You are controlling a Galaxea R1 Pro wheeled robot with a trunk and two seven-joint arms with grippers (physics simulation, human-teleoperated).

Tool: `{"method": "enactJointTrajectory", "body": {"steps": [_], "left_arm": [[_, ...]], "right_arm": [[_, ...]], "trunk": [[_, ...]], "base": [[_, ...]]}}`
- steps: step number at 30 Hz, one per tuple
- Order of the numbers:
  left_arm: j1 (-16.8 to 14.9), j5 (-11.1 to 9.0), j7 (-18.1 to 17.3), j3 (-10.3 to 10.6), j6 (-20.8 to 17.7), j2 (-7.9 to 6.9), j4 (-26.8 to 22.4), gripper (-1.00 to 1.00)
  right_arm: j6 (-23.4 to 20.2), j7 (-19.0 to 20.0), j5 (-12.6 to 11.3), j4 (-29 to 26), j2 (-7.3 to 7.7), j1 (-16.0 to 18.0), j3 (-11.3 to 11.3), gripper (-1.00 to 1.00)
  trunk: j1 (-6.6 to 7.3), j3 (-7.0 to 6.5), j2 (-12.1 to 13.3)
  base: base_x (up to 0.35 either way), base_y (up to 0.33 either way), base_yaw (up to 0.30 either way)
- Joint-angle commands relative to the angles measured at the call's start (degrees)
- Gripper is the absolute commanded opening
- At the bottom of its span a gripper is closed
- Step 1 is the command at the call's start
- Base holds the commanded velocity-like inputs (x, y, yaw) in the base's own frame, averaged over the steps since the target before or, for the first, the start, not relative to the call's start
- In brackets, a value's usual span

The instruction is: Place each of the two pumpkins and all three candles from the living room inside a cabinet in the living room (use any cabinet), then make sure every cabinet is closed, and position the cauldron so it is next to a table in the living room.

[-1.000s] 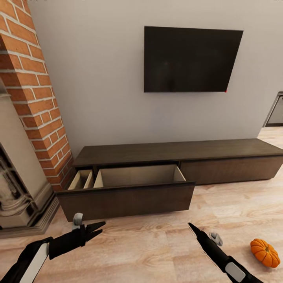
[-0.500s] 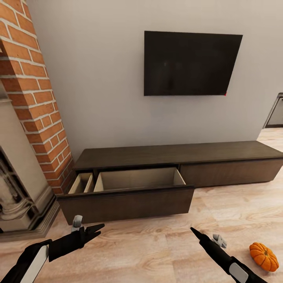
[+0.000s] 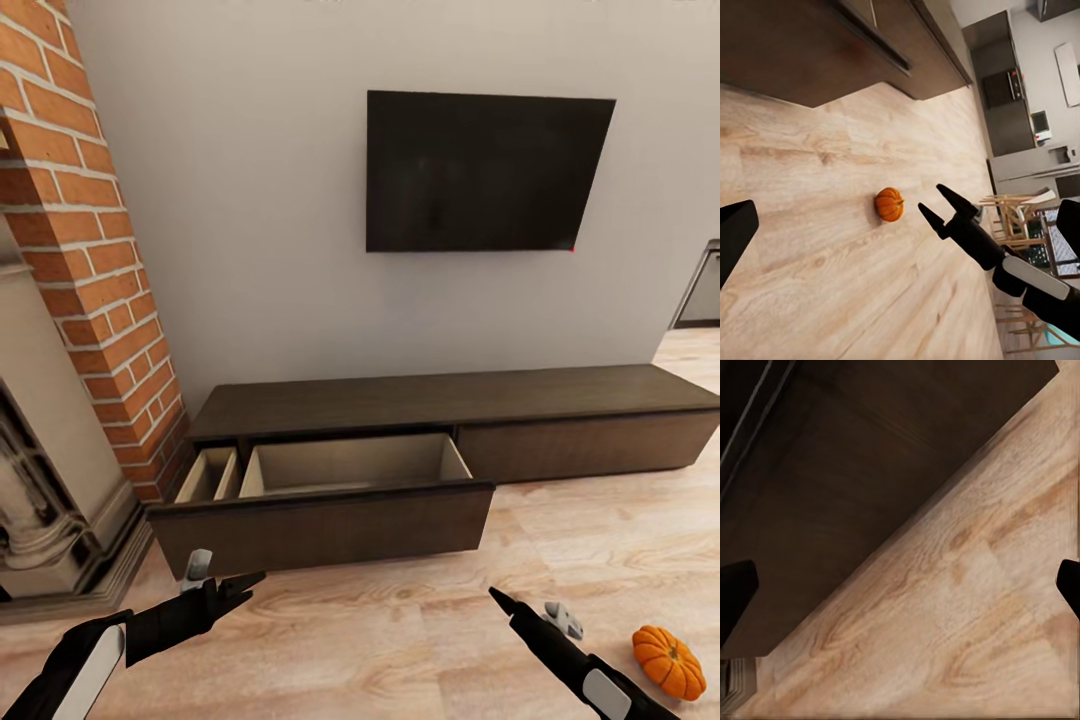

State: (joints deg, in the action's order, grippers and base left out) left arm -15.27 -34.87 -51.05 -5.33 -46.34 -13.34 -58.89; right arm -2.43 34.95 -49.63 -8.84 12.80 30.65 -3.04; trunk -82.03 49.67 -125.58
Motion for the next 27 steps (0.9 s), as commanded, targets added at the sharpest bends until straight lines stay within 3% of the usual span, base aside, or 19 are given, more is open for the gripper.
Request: {"method": "enactJointTrajectory", "body": {"steps": [1, 10, 27], "left_arm": [[0.0, -0.1, 0.0, 0.0, -0.3, -0.01, 0.0, 1.00], [0.0, -0.2, 0.1, -0.4, 0.7, -0.07, 1.3, 1.00], [0.0, -0.3, 0.0, -0.6, 0.7, -0.26, 3.1, 1.00]], "right_arm": [[-0.2, 0.1, -0.2, 0.0, 0.03, 0.0, -0.3, 1.00], [2.4, 0.1, 0.4, 0.0, 0.01, 0.0, -0.2, 1.00], [1.5, 0.4, 0.4, 0.0, -0.03, 0.0, -0.2, 1.00]], "trunk": [[0.24, -0.13, 0.4], [2.21, -1.75, 4.0], [5.95, -4.80, 10.8]], "base": [[0.000, 0.000, 0.000], [0.000, 0.000, 0.000], [0.000, 0.000, 0.000]]}}
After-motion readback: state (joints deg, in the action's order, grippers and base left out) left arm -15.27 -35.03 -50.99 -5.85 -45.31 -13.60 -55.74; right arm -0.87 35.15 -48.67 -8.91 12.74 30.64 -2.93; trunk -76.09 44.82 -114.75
